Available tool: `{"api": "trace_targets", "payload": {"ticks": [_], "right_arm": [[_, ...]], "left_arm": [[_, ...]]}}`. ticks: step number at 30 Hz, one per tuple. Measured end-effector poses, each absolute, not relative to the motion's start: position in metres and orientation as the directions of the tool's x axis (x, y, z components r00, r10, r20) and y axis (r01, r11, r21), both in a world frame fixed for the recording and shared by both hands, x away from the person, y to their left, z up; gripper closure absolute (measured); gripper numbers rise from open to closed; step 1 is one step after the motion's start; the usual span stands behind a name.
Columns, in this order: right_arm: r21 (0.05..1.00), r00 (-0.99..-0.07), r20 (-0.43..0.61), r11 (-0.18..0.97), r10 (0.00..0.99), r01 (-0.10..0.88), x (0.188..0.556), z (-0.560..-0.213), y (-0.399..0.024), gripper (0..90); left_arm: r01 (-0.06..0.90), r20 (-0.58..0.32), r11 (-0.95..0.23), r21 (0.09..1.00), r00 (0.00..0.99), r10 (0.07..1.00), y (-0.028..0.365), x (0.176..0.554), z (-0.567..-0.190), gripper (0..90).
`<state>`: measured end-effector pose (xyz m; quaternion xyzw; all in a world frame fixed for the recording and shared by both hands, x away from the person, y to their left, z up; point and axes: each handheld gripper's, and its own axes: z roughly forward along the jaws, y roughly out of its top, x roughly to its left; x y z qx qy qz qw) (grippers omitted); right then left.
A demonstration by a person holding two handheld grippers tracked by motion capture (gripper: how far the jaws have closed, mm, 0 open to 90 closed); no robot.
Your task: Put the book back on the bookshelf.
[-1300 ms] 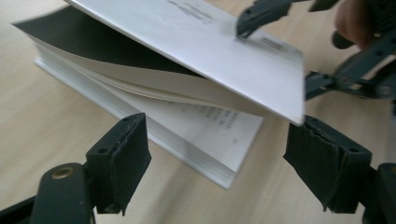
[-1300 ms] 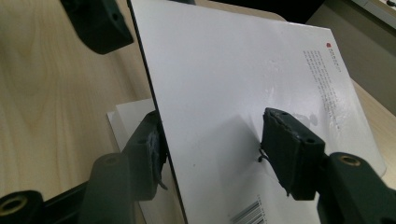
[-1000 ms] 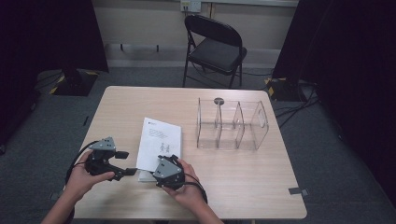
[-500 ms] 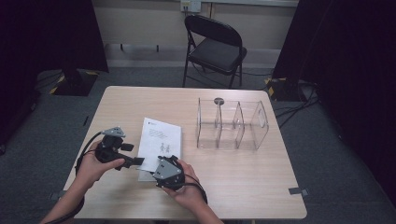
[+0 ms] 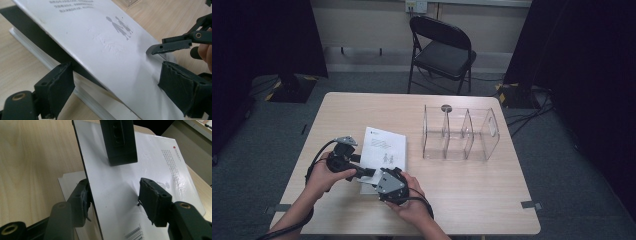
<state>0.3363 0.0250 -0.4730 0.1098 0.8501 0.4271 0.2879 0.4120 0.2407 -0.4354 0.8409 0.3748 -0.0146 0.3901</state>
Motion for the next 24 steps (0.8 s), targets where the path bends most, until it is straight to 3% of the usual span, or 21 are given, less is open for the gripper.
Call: {"api": "trace_targets", "payload": {"ticks": [3,24], "right_arm": [[0.791,-0.812,-0.39,0.609,0.433,-0.056,0.3366,-0.4725,0.0244,43.9],[0.791,-0.802,-0.403,0.608,0.44,-0.064,0.3341,-0.4739,0.0255,44.8]], "left_arm": [[0.677,-0.362,-0.353,0.645,0.678,0.639,0.2476,0.4133,-0.4371,15.0],[0.706,-0.375,-0.338,0.622,0.648,0.663,0.2417,0.4129,-0.4398,12.3]]}}
